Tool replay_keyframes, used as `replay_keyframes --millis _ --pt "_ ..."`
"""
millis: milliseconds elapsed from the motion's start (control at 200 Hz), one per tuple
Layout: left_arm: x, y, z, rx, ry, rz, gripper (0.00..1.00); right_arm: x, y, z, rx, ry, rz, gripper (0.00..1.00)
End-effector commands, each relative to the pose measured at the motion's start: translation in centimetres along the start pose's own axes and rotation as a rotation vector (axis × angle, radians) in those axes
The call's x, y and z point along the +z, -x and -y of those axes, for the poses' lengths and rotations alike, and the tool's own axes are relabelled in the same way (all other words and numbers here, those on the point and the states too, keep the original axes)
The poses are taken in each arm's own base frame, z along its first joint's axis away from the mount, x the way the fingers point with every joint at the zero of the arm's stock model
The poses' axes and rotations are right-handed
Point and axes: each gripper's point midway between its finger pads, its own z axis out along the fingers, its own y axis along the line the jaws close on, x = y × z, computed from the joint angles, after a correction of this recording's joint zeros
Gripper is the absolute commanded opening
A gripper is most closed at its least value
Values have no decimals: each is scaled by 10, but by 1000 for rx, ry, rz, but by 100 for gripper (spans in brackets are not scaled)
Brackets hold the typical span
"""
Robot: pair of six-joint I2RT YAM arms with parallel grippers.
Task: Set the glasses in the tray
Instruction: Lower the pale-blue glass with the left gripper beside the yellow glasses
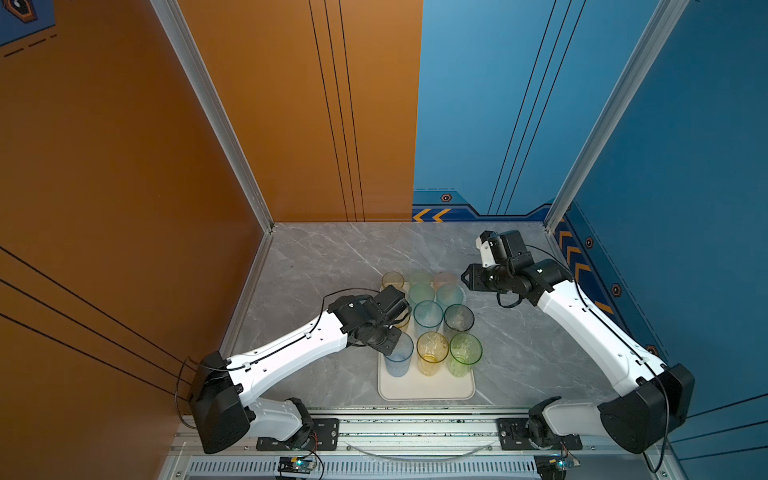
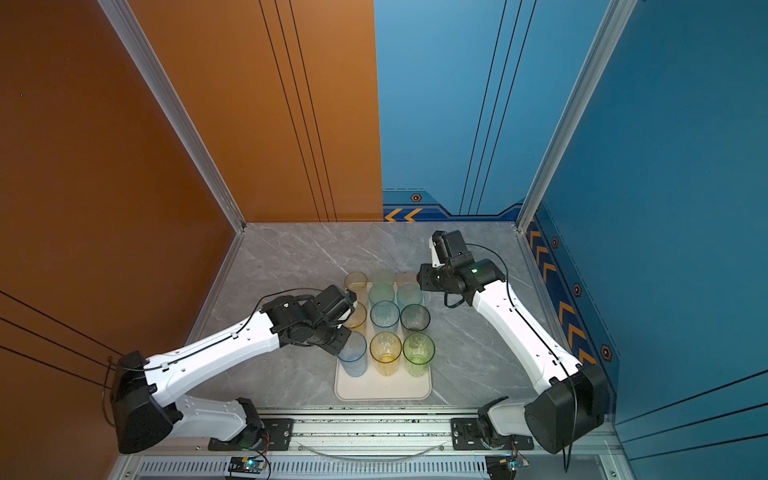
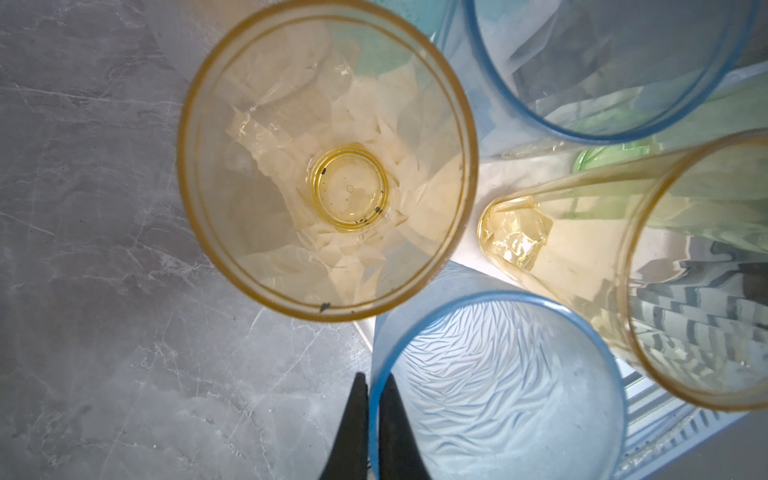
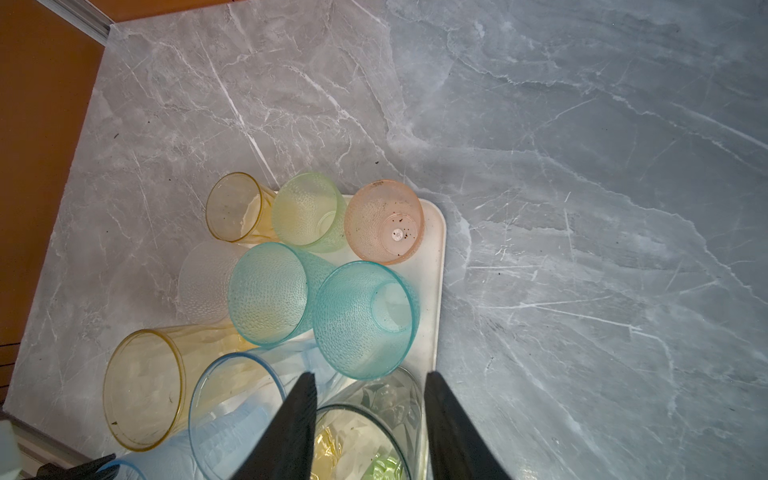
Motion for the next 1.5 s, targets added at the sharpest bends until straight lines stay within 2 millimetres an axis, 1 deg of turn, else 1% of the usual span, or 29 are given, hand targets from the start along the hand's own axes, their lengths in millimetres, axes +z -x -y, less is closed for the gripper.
replay_keyframes --millis 0,285,671,846,1167,1377,1492 --pt "3 4 -7 7 31 -3 0 -4 5 3 4 -26 6 42" --pt "-3 10 -9 11 42 25 0 -3 4 3 2 -26 3 42" --pt "2 8 -7 19 33 3 0 -3 4 3 2 -28 0 42" --pt "3 9 -5 19 27 1 2 -3 3 3 2 -28 0 42" --pt "1 8 -4 21 19 4 7 -2 3 3 2 -29 -2 42" --pt "-1 8 -4 22 18 9 14 -3 3 3 4 -27 0 42" --pt "-1 8 -4 24 18 12 15 -3 2 3 4 -26 -2 42"
